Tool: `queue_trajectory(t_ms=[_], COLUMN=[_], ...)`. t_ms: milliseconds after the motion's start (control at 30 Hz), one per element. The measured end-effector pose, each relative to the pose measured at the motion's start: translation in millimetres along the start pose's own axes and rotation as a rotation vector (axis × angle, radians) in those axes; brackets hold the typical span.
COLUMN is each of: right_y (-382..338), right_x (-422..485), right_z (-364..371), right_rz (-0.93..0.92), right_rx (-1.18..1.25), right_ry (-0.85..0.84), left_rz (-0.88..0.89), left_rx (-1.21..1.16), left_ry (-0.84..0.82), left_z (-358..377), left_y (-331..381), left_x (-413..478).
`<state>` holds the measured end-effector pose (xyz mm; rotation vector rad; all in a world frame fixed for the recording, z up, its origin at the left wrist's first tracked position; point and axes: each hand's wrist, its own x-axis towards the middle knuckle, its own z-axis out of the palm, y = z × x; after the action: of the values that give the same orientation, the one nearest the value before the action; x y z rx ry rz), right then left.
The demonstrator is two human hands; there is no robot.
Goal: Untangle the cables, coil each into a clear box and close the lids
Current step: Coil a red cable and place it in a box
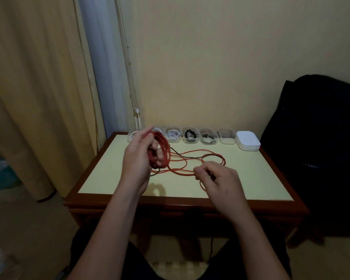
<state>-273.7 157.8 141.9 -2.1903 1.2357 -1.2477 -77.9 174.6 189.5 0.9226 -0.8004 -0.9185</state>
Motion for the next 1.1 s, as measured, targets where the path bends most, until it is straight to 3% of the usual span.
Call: queue_trajectory(t_ms=[100,333,467,567,733,800,1000,1100], right_y=[-12,-17,-12,-11,-16,-18,-14,-14], right_x=[2,4,5,6,4,4,4,5], right_z=[0,-4,-3,-2,-6,-5,-4,-5], right_rz=[0.004,0.007,0.082,0.174,0.277,0.273,0.266,0.251], right_rx=[0.098,0.245,0.227,0.195,0.389,0.398,0.324,0.294], right_ry=[0.012,0.099,0.245,0.272,0.015,0.004,0.082,0.084], left_rz=[-0.026,-0.157,-0.389,-0.436,-0.434,-0.411,-0.132,-0.029], left_rx=[0.194,0.31,-0.012,-0.165,-0.276,-0.27,0.246,0.364], left_ry=[-0.164,-0.509,-0.537,-0.559,-0.521,-0.52,-0.489,-0.485], left_z=[10,25,28,28,24,25,30,29], left_y=[-3,-21,-28,-26,-24,-25,-29,-31], left_x=[-10,-25,-28,-29,-26,-27,-31,-32])
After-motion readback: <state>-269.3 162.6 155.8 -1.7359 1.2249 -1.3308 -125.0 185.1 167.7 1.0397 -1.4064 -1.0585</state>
